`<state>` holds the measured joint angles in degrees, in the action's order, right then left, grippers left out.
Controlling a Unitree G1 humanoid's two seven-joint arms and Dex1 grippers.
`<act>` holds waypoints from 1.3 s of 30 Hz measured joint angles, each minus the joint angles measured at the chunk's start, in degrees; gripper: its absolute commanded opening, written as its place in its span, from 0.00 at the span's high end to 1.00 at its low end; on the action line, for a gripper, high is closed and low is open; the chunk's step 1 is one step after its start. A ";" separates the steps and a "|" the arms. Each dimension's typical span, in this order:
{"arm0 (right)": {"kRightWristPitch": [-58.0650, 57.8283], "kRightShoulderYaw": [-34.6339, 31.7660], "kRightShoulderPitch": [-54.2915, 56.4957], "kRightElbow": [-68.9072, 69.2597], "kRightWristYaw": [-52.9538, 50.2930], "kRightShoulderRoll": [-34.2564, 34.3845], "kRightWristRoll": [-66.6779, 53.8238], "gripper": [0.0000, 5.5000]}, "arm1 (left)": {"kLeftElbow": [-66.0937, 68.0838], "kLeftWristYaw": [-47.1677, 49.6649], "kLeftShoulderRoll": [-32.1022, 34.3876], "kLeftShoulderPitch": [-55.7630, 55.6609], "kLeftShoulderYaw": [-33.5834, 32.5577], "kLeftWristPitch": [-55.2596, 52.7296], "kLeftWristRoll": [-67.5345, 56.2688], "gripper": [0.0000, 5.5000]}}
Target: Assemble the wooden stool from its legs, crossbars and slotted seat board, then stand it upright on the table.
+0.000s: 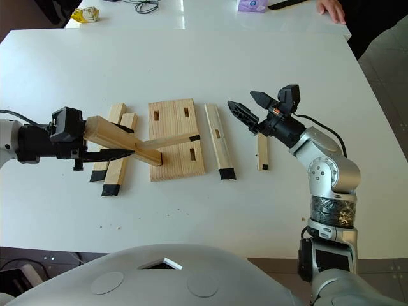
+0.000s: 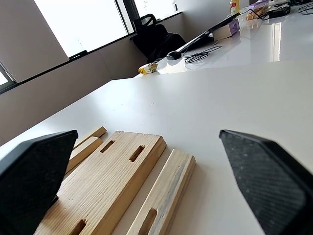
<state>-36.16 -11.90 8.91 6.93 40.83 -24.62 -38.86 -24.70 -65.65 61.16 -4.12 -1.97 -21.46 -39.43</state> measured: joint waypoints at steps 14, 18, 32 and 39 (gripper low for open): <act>0.00 0.06 -0.11 0.39 -0.77 0.53 -1.14 0.03 | -1.43 1.88 -1.12 2.14 1.12 5.90 3.09 0.54; 0.00 0.08 -0.07 0.37 -0.96 0.36 -1.22 0.03 | 2.47 2.11 -2.46 2.72 2.78 -0.63 4.06 0.44; -0.05 -0.47 -1.31 1.43 -2.15 0.40 -1.63 0.03 | 3.93 -1.36 -5.35 8.91 -7.36 -1.74 0.34 0.35; -0.41 -0.54 -1.14 1.41 -2.31 0.18 -1.64 0.03 | 2.58 6.25 -10.17 18.78 -10.76 -0.41 4.96 0.35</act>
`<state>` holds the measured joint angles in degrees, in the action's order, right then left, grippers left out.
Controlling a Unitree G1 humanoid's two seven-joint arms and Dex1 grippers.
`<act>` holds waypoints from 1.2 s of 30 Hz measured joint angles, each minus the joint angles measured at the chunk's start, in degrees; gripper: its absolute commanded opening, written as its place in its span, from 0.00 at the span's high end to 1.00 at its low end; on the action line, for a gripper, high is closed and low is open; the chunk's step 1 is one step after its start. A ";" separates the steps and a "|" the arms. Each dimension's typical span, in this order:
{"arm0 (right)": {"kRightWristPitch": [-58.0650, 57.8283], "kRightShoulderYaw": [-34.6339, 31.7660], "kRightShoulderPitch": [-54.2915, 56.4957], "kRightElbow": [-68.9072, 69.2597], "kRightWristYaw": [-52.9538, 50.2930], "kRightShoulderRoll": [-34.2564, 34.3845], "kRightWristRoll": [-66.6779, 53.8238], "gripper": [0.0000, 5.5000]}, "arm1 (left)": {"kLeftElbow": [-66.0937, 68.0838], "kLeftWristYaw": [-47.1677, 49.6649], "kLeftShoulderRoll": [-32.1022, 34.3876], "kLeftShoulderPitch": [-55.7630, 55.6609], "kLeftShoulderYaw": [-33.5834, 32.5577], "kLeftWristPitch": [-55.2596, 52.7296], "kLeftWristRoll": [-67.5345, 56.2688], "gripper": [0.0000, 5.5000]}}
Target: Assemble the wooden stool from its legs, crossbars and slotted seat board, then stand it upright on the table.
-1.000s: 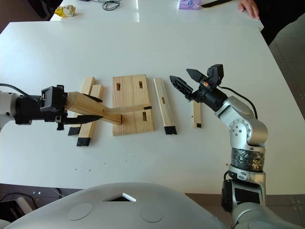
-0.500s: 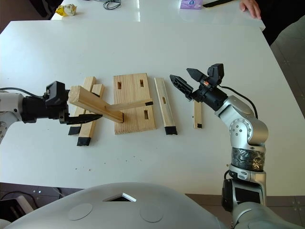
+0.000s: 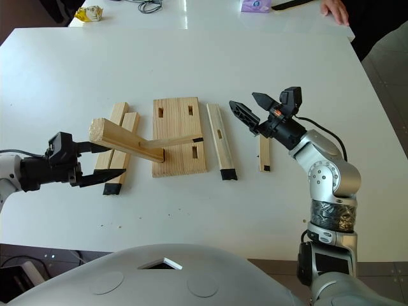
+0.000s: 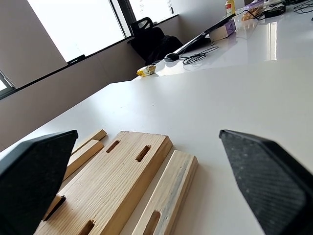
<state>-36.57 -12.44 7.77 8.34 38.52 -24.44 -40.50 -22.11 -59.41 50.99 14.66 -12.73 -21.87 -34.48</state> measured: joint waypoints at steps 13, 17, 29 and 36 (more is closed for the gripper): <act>1.69 1.14 6.93 -7.42 -3.82 2.84 2.49 0.03 | 1.92 39.96 -25.83 3.09 1.13 0.21 17.32 0.35; 5.08 1.33 9.91 -10.98 -4.75 4.79 4.48 0.03 | 8.64 44.35 -29.19 -2.87 3.49 0.01 20.57 0.35; 9.35 1.26 9.43 -13.21 -5.82 8.45 6.49 0.03 | 13.57 40.54 -27.04 -8.00 4.21 -0.75 22.05 0.35; 9.69 1.27 8.17 -13.21 -6.11 9.10 6.88 0.03 | 13.03 36.73 -25.01 -8.37 4.27 -2.61 21.93 0.35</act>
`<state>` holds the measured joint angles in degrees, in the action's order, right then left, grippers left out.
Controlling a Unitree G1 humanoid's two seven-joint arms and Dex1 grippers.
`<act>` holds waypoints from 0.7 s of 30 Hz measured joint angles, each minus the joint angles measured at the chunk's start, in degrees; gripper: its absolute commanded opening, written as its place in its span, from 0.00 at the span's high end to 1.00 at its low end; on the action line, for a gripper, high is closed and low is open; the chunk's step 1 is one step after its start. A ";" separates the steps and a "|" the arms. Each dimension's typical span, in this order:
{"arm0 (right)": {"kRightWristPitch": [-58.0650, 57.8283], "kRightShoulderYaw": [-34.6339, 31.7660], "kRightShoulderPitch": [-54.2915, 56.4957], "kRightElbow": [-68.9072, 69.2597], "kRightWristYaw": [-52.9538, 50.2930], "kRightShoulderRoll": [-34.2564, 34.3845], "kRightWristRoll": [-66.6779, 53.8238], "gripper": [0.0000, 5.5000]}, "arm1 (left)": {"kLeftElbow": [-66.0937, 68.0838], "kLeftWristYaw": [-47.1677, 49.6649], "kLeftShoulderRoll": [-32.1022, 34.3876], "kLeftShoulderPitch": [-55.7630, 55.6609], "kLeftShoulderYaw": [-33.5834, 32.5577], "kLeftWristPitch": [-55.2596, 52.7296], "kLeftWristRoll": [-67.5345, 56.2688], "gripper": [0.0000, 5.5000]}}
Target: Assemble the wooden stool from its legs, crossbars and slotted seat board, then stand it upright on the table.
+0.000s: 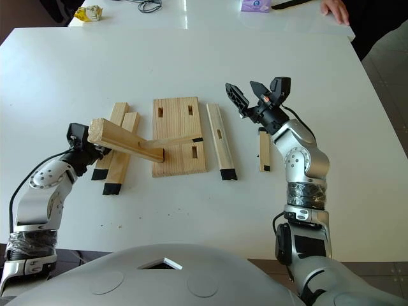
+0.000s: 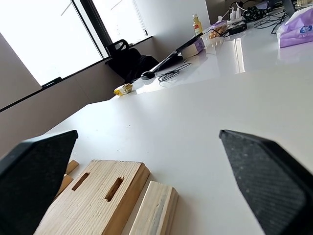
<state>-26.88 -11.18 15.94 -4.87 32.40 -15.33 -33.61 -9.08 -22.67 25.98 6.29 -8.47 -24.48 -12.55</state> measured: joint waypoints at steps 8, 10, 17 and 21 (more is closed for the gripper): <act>0.54 -0.05 -2.40 1.61 -1.50 1.90 0.01 0.03 | -3.14 -2.66 3.44 0.40 -0.21 -5.59 -0.12 0.35; 0.68 -0.05 -3.45 2.09 -1.80 2.29 0.01 0.03 | -4.52 -3.54 3.80 1.38 -0.12 -6.47 -0.23 0.35; 0.67 0.03 -5.14 3.95 -2.48 3.39 0.01 0.03 | -7.61 -4.86 4.52 3.08 0.18 -10.40 -0.84 0.35; 0.51 -0.03 -5.84 4.87 -2.91 3.40 -0.01 0.03 | -11.77 -3.52 4.97 5.80 -0.33 -15.13 -0.80 0.35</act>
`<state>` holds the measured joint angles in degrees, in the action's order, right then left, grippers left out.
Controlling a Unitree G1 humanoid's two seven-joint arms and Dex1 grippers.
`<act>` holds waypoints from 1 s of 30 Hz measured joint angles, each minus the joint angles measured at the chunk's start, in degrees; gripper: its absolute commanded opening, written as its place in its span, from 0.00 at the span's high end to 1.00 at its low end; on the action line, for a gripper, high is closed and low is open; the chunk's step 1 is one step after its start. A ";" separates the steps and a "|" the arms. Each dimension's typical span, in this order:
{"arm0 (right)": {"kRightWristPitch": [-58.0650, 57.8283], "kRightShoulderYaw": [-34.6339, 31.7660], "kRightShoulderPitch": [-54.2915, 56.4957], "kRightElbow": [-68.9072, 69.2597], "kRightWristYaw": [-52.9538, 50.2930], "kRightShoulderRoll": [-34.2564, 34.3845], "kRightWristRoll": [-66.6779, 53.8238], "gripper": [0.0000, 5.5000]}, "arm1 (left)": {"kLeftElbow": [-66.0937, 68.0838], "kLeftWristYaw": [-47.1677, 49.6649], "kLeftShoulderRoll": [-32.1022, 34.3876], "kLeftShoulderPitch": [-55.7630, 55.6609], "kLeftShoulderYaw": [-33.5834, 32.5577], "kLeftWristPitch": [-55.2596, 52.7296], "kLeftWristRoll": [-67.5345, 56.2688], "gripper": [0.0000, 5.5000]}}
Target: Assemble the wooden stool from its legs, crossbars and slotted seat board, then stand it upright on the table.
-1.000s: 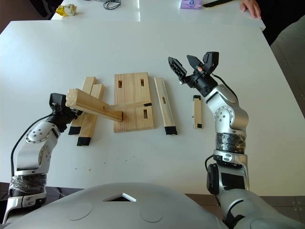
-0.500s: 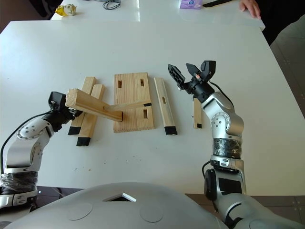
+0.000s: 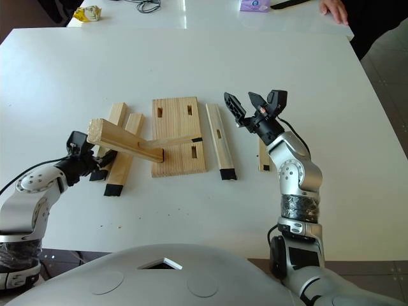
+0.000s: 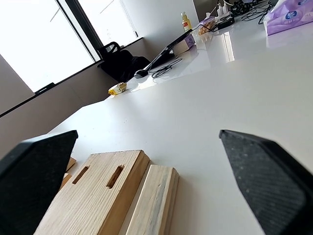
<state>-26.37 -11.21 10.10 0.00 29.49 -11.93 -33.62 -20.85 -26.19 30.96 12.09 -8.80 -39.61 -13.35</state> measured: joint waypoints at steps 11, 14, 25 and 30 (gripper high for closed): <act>-1.17 -0.65 -2.94 4.19 -2.17 0.38 -0.39 0.03 | -10.17 4.70 -2.68 4.60 -1.09 -11.18 -1.53 0.35; -1.63 -0.66 -3.25 5.04 -2.61 0.48 -0.90 0.03 | -9.73 7.18 -4.08 3.77 -1.90 -12.19 -1.36 0.41; -2.76 -1.15 -4.32 6.25 -3.83 0.37 -2.01 0.03 | -10.30 8.42 -4.71 3.93 -3.33 -13.84 -2.65 0.63; -2.78 -1.28 -4.19 6.26 -4.87 0.39 -2.02 0.03 | -9.65 8.26 -4.78 2.84 -3.79 -14.66 -3.81 0.63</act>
<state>-29.15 -12.48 5.91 6.27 24.62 -11.55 -35.64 -30.50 -17.93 26.18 14.93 -12.59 -54.27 -17.15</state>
